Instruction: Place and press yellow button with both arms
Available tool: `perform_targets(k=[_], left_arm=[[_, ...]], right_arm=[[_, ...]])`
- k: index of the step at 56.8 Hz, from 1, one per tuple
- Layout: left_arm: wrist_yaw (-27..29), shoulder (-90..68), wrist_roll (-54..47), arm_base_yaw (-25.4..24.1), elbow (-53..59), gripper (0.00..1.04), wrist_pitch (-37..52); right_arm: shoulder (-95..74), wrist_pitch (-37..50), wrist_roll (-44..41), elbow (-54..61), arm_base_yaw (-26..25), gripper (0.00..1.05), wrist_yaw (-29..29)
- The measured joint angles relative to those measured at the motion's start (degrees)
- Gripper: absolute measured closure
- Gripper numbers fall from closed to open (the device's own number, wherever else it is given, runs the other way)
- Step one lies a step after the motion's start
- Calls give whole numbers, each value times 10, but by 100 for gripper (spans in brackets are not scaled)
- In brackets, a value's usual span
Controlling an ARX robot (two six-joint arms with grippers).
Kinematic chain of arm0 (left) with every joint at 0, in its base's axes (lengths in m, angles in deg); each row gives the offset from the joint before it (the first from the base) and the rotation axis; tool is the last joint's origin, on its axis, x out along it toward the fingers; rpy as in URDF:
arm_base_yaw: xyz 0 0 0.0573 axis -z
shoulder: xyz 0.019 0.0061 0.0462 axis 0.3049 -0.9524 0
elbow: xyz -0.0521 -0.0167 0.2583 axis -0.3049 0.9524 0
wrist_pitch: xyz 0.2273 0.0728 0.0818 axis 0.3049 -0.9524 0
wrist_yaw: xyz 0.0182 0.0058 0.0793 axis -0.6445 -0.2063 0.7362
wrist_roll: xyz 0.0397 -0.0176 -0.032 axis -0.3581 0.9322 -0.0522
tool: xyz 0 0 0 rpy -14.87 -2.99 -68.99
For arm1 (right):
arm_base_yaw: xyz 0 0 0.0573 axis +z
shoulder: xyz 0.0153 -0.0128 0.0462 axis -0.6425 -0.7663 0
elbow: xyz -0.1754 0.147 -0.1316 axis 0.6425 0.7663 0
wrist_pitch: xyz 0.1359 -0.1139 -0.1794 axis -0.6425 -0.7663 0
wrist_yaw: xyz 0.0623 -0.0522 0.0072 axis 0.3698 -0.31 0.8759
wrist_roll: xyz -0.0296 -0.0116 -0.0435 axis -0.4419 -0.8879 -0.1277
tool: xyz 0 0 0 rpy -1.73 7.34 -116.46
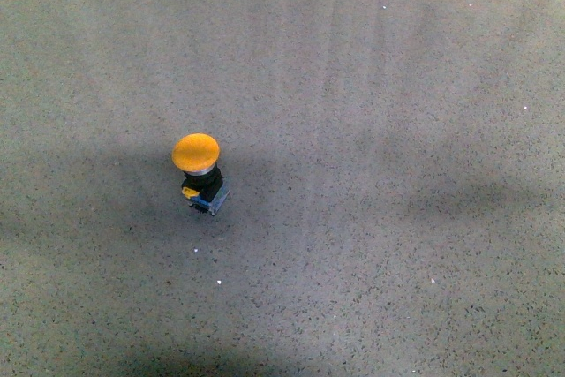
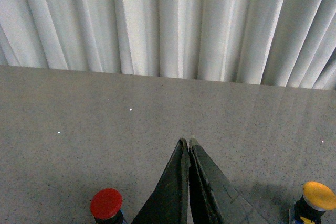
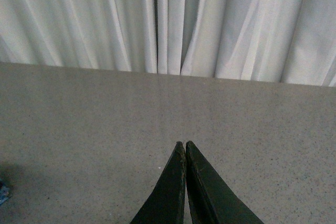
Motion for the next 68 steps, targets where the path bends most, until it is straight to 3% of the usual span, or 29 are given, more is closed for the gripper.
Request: perform_targets(k=[29, 63, 68], left_arm=[[0, 0, 0, 0, 0, 103, 0], [0, 0, 0, 0, 0, 103, 0], [0, 0, 0, 0, 0, 103, 0]], right_arm=[[159, -149, 0, 0, 0, 103, 0], [254, -244, 0, 0, 0, 103, 0], [340, -340, 0, 0, 0, 103, -1]])
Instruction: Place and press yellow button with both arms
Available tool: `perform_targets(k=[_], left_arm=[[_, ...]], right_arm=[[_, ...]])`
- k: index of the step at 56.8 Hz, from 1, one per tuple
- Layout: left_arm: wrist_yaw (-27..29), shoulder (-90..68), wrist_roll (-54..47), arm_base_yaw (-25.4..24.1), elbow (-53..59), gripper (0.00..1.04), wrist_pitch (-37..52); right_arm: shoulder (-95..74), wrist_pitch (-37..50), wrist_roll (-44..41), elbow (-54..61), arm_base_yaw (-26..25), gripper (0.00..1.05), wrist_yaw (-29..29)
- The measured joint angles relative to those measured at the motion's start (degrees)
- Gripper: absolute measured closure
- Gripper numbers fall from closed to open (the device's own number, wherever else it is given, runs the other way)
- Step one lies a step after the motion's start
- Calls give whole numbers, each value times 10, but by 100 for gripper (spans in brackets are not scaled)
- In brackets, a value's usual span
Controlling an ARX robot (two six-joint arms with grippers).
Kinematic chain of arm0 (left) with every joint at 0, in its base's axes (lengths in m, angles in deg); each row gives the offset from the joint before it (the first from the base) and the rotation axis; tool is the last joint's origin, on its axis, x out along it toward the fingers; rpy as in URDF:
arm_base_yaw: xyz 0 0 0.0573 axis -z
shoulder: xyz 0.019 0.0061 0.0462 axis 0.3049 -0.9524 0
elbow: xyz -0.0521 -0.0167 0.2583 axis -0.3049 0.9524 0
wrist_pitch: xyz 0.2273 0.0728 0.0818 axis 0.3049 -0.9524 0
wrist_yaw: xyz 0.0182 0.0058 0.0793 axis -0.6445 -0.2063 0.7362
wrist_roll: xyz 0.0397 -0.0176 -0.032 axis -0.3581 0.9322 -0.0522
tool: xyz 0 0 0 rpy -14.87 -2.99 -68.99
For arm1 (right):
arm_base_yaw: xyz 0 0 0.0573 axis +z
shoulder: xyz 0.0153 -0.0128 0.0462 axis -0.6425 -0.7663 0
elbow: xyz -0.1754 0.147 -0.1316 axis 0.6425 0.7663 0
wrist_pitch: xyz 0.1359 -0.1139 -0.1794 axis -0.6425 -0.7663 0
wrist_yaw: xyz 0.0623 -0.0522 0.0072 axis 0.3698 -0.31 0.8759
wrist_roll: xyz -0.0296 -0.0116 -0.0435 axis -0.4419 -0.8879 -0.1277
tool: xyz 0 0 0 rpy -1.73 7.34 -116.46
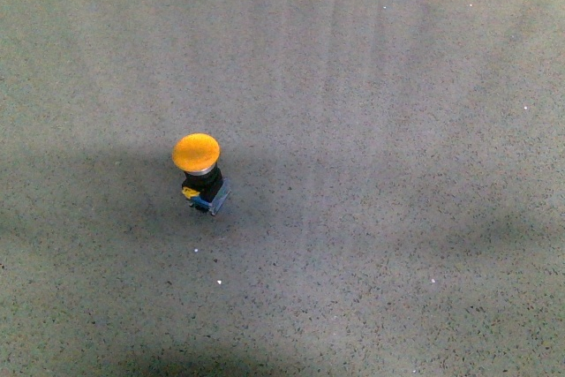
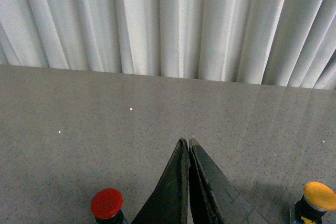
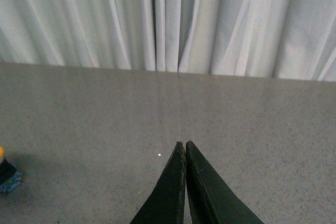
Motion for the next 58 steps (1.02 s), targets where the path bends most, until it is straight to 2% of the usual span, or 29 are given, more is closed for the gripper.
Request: perform_targets(k=[10, 16, 41, 42, 45, 58], left_arm=[[0, 0, 0, 0, 0, 103, 0], [0, 0, 0, 0, 0, 82, 0], [0, 0, 0, 0, 0, 9, 0], [0, 0, -1, 0, 0, 8, 0], [0, 0, -1, 0, 0, 10, 0], [0, 0, -1, 0, 0, 9, 0]], right_arm=[[11, -5, 0, 0, 0, 103, 0], [12, -5, -1, 0, 0, 81, 0], [12, -5, -1, 0, 0, 11, 0], [12, -5, -1, 0, 0, 8, 0], [12, -5, -1, 0, 0, 9, 0], [12, -5, -1, 0, 0, 9, 0]])
